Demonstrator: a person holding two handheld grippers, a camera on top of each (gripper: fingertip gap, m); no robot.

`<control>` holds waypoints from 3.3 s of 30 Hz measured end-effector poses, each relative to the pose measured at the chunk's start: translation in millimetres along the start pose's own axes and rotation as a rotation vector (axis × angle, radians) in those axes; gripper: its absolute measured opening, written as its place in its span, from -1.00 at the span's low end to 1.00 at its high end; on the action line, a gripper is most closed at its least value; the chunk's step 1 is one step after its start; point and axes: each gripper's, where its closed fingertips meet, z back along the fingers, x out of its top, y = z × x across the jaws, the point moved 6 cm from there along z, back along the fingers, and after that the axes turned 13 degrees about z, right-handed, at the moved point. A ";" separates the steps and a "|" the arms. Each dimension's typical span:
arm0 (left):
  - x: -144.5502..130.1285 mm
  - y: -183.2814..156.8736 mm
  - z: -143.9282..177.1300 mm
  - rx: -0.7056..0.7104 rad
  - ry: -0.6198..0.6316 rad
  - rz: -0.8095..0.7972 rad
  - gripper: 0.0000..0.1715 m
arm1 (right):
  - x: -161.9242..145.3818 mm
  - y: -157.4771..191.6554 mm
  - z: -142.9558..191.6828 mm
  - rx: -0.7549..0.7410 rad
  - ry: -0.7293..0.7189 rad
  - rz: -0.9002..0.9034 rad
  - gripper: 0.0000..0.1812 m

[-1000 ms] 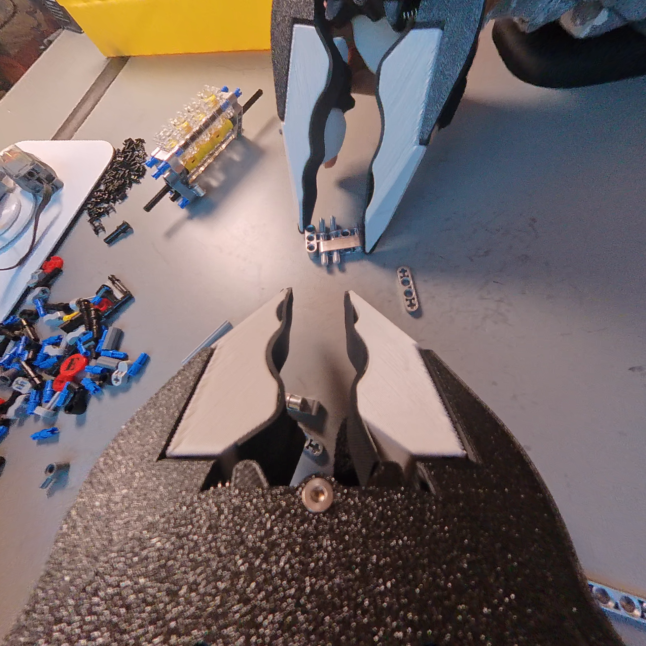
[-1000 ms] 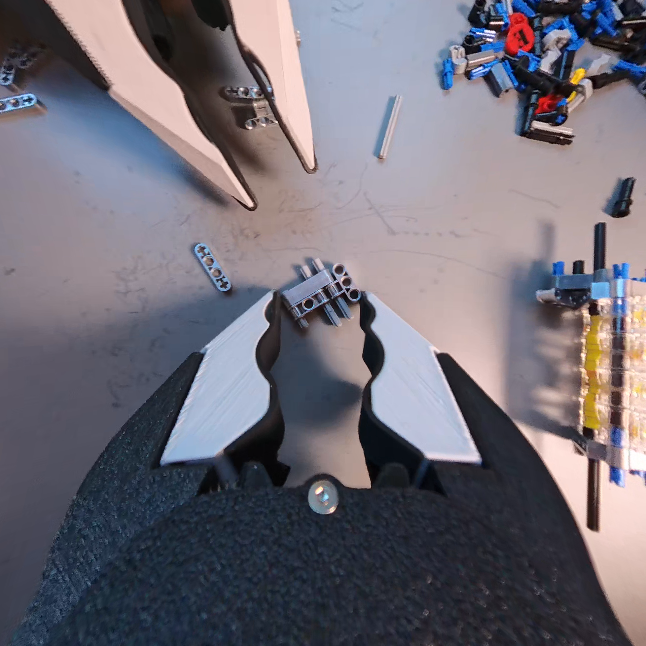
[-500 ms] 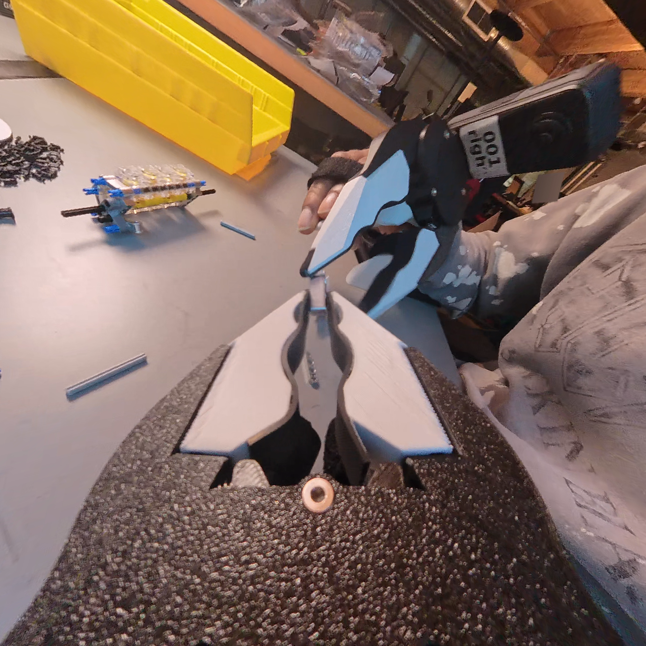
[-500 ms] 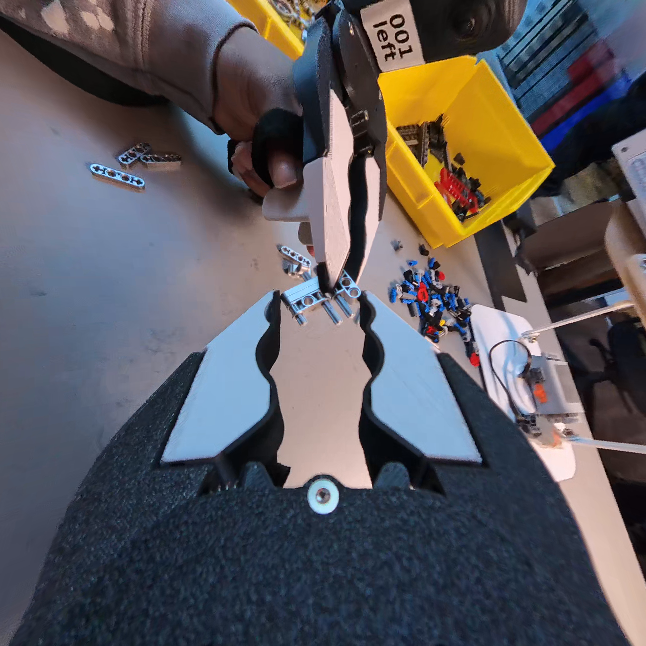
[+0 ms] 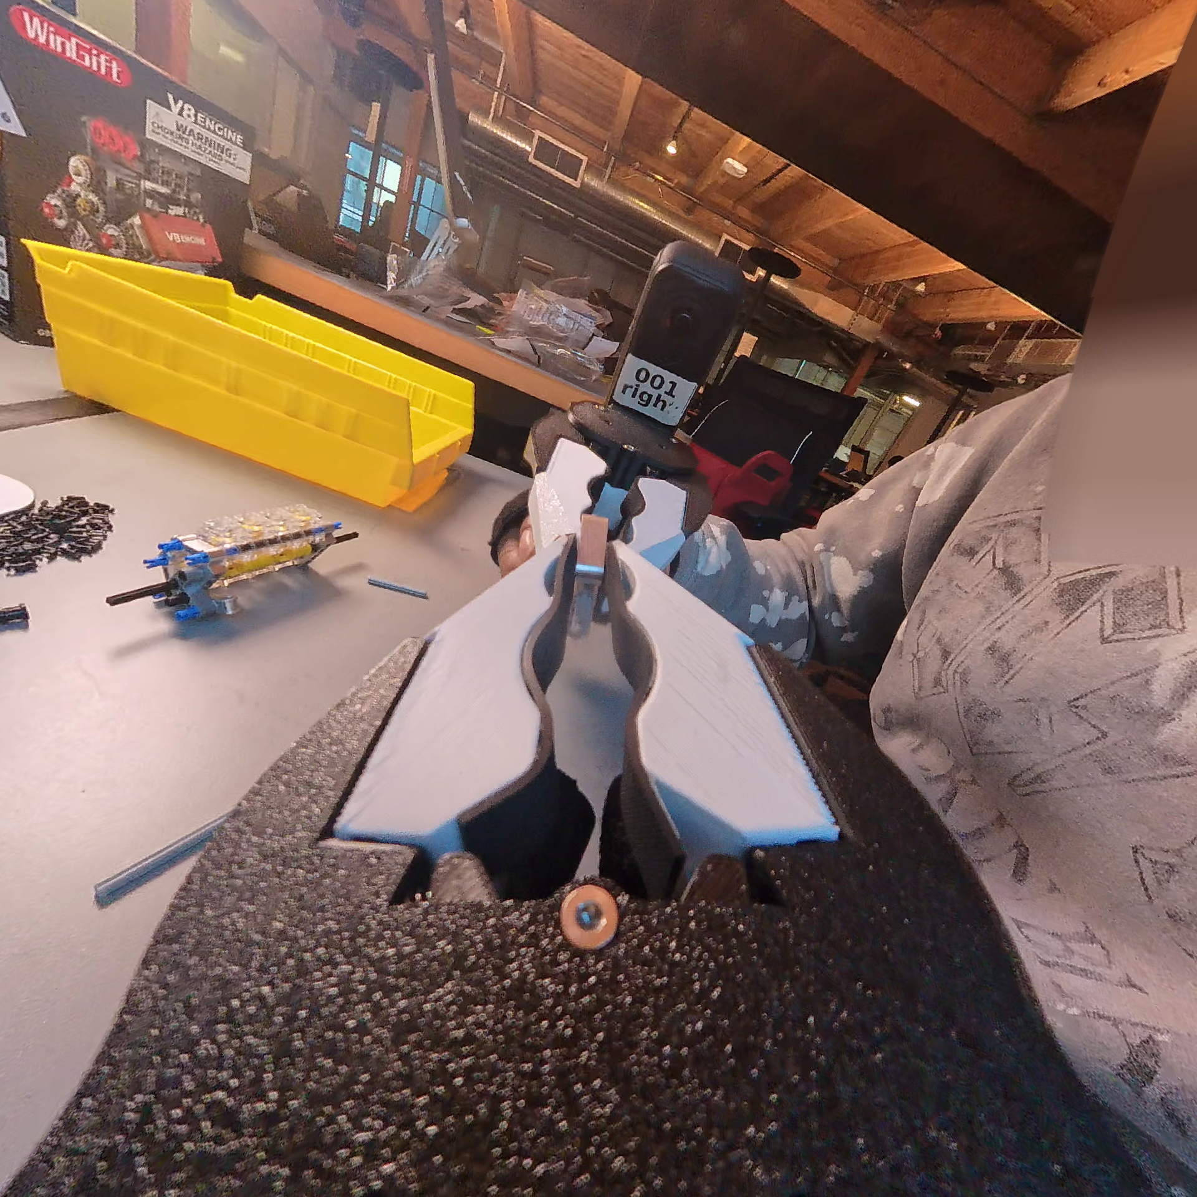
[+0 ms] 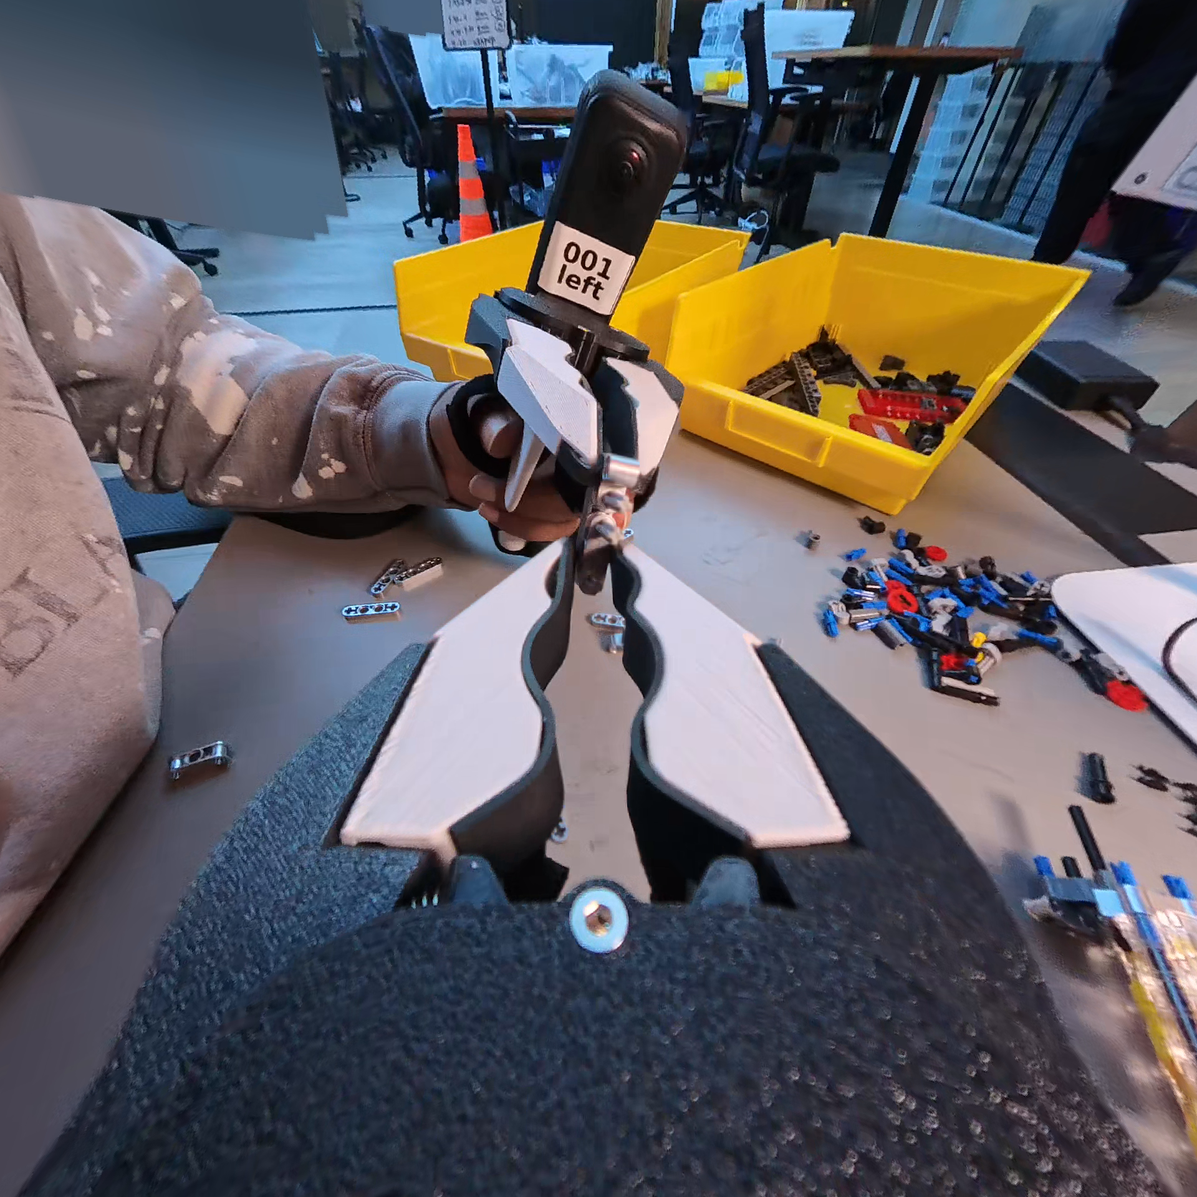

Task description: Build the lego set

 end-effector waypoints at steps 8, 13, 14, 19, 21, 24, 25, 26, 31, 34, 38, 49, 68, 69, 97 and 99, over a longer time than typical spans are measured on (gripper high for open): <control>-10.1 -2.2 -7.8 0.167 0.113 -0.233 -0.93 | 7.3 -8.3 17.9 -0.030 -0.049 0.023 -0.92; 0.3 -2.7 -3.0 0.430 0.063 -0.497 -0.93 | 8.6 -23.0 22.1 -0.184 -0.067 -0.031 -0.84; 2.5 -1.8 -0.8 0.506 0.062 -0.573 -0.93 | 9.2 -25.8 23.5 -0.201 -0.078 -0.064 -0.74; -2.2 -4.4 -6.0 0.724 0.130 -0.898 -0.94 | 7.0 -26.5 10.3 -0.192 -0.110 -0.308 -0.34; -8.4 -5.6 -12.2 0.760 0.172 -0.993 -0.93 | 2.2 -21.2 -0.9 -0.200 -0.088 -0.343 -0.34; -14.6 -9.7 -18.0 0.789 0.215 -1.120 -0.93 | -1.5 -18.3 -6.4 -0.197 -0.094 -0.376 -0.49; -15.3 -10.6 -18.8 0.799 0.224 -1.145 -0.93 | -1.5 -18.1 -5.9 -0.183 -0.104 -0.379 -0.52; -15.6 -11.1 -19.1 0.803 0.229 -1.158 -0.93 | -1.6 -18.1 -5.5 -0.175 -0.107 -0.376 -0.52; -20.4 -13.2 -19.7 0.663 0.225 -1.039 -0.86 | 1.1 -14.4 -0.9 -0.113 -0.079 -0.203 -0.55; -20.6 -12.6 -17.6 0.498 0.226 -0.770 -0.83 | 0.4 -13.5 8.1 -0.063 -0.071 -0.113 -0.54; -10.7 -15.2 -10.8 0.200 0.132 -0.276 -0.73 | 8.1 -10.2 24.5 0.026 -0.143 -0.060 -0.54; -33.1 -41.3 -29.2 -0.467 0.222 0.476 -0.78 | 37.0 45.4 18.9 0.339 -0.254 0.074 -0.55; -33.2 -7.3 -19.6 0.071 0.272 -0.029 -0.91 | -1.5 13.6 27.9 0.164 0.090 0.058 -0.93; -39.1 -3.7 -20.1 0.118 0.329 -0.071 -0.91 | -8.5 14.9 26.9 0.171 0.134 0.073 -0.93; -88.6 20.0 -8.6 0.298 0.795 -0.089 -0.93 | -83.2 22.7 11.8 0.238 0.558 0.083 -0.94; -88.7 20.7 -9.7 0.298 0.786 -0.057 -0.93 | -73.5 14.0 14.1 0.206 0.461 -0.006 -0.94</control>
